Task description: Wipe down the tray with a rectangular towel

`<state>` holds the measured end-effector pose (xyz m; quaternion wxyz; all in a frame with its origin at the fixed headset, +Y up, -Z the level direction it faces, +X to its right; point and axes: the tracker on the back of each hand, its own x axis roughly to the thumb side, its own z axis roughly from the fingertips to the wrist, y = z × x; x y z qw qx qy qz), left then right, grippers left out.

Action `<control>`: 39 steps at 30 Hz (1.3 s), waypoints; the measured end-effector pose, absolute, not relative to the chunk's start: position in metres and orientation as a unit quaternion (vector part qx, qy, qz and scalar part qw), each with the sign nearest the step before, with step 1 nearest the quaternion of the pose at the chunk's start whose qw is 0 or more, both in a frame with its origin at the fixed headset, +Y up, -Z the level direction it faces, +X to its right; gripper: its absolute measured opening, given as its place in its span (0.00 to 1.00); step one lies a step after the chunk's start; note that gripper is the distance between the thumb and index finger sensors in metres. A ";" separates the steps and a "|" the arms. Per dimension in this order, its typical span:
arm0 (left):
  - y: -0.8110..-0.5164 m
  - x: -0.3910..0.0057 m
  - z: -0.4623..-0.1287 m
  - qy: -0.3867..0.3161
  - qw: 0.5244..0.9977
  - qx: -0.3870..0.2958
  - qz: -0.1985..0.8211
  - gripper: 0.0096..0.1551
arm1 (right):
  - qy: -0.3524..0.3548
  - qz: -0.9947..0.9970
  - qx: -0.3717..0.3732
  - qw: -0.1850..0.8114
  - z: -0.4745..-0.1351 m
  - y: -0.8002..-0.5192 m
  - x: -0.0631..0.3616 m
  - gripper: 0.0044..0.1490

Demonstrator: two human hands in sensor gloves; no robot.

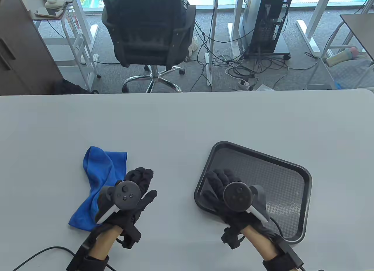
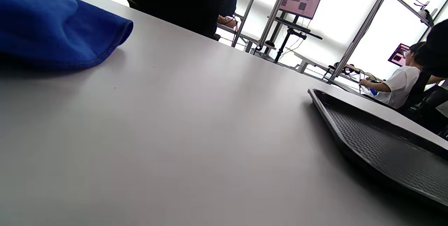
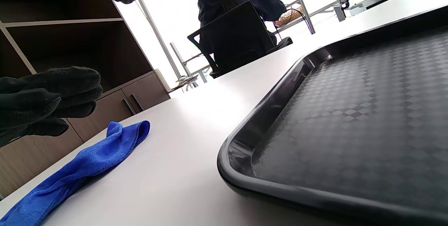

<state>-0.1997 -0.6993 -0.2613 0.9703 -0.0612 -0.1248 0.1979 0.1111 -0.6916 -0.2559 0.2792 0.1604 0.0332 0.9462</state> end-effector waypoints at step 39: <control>-0.701 -0.197 -0.261 -0.126 0.970 -0.075 0.195 0.41 | 0.041 0.948 -0.255 0.187 -0.305 -0.718 0.285 0.46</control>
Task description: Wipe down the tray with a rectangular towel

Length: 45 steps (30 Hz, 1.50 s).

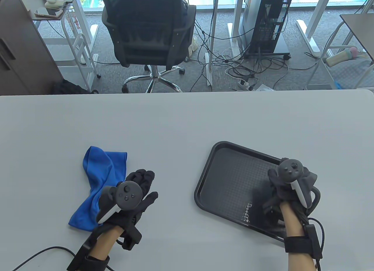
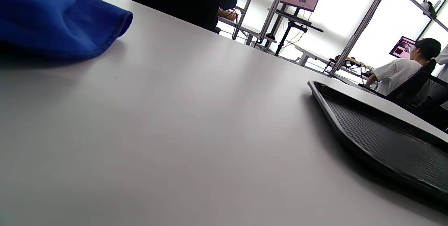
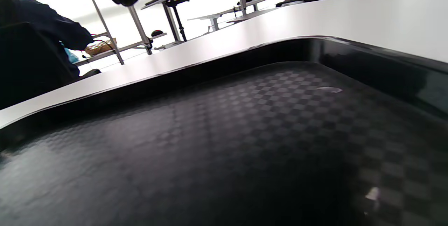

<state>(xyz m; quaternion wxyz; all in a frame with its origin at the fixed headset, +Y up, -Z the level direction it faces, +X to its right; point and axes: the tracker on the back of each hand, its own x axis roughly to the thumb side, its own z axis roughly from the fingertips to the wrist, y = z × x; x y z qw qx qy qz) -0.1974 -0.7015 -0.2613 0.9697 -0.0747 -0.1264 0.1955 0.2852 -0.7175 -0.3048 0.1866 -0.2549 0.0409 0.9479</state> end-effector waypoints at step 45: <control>-0.704 -0.197 -0.261 -0.122 0.970 -0.085 0.191 0.41 | 0.171 0.954 -0.196 0.147 -0.320 -0.769 0.239 0.35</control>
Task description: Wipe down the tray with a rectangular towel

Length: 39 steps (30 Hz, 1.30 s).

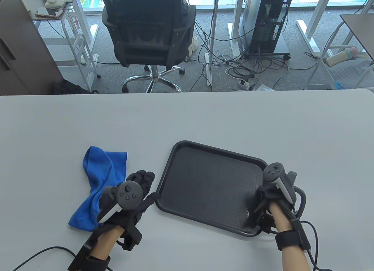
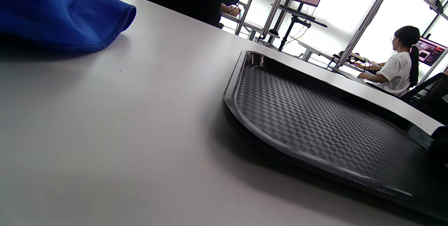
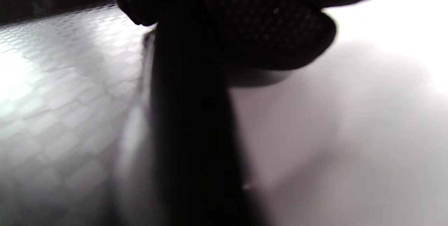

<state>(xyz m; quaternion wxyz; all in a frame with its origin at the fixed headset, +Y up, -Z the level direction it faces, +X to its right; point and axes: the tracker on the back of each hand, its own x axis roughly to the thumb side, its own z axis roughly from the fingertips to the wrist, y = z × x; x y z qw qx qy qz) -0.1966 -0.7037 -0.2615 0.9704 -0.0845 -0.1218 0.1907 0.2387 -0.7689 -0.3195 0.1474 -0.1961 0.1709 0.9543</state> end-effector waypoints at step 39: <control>-0.734 -0.314 -0.284 0.220 0.946 -0.160 0.177 0.50 | 0.219 0.956 -0.055 0.184 -0.309 -0.772 0.163 0.41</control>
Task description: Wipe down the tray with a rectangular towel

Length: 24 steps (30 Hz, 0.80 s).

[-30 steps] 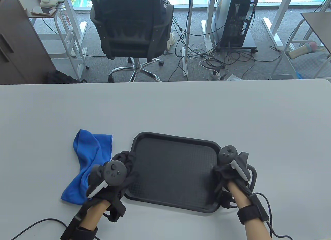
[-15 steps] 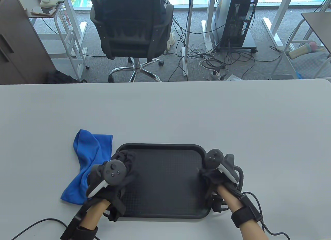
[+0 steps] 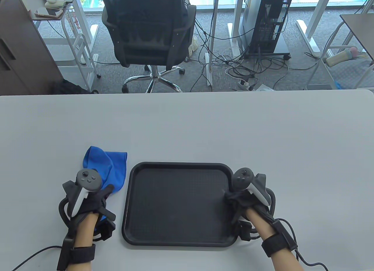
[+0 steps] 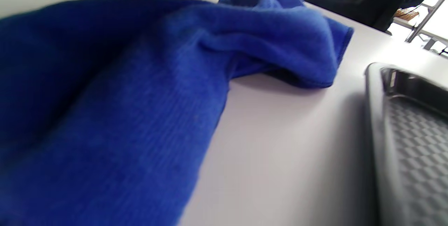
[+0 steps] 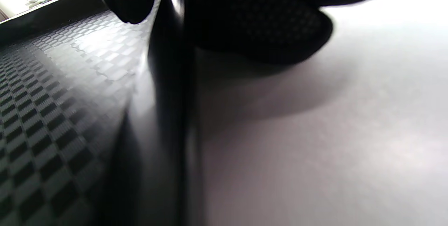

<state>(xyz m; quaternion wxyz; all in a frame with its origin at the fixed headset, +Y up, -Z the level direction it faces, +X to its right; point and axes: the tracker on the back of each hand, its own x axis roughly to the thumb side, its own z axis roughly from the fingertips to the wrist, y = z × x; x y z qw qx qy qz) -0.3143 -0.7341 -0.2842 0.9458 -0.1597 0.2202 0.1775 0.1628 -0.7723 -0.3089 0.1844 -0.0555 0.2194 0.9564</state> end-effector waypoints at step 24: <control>-0.772 -0.315 -0.290 0.270 0.950 -0.152 0.049 0.44 | 0.243 0.952 -0.065 0.176 -0.308 -0.770 0.163 0.41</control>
